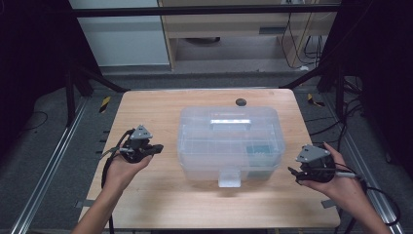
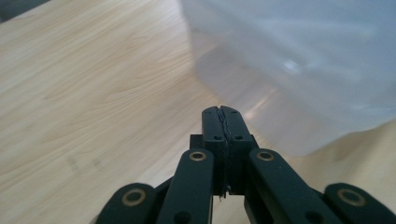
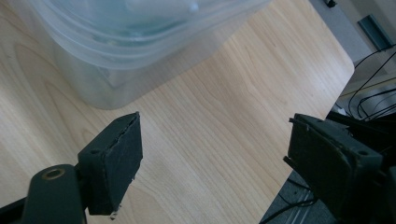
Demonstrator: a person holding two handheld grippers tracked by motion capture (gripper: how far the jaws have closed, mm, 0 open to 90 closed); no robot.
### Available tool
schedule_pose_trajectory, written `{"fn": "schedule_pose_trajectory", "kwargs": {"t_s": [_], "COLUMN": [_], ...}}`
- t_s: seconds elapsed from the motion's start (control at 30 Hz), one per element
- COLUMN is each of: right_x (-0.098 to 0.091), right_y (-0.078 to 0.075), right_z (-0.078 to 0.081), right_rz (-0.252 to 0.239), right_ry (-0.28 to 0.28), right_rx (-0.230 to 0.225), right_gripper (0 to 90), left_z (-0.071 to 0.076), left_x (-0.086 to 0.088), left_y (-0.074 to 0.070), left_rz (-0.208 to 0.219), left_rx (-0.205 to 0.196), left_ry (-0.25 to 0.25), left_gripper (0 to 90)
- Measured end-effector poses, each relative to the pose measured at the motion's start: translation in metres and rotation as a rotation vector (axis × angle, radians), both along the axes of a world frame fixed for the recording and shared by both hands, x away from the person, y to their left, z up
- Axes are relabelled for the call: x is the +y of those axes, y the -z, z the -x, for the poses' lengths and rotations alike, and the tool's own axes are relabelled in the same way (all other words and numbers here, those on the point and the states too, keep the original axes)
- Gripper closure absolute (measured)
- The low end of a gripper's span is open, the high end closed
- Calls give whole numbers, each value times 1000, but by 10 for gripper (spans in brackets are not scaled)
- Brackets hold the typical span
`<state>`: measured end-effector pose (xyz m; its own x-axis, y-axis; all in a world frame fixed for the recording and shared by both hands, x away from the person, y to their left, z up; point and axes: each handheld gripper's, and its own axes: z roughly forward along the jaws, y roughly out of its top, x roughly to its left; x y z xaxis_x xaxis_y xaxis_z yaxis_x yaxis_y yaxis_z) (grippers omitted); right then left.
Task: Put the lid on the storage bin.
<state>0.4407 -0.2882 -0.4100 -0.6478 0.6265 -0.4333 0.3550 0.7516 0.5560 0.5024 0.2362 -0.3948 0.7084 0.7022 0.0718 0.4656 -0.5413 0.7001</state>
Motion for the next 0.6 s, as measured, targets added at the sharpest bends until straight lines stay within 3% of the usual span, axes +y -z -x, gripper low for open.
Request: {"fn": "schedule_pose_trajectory", "kwargs": {"t_s": [0.07,0.1,0.33,0.47,0.6], "right_x": [-2,-2,-10,-14,-21], "right_y": [7,7,24,34,42], "right_z": [-9,-9,-46,-68,-90], "right_rz": [15,15,5,-29,-65], "right_ry": [26,26,103,161,221], "right_rx": [5,5,28,48,55], "right_gripper": [184,184,213,205,196], "left_z": [-5,-8,-36,-48,-56], "left_x": [5,8,27,27,25], "left_y": [2,4,23,35,43], "left_rz": [-65,-71,-27,-38,-69], "left_rx": [-46,-51,4,16,-4], "left_ry": [-33,-43,-120,-137,-166], "left_gripper": [885,885,852,840,710]}}
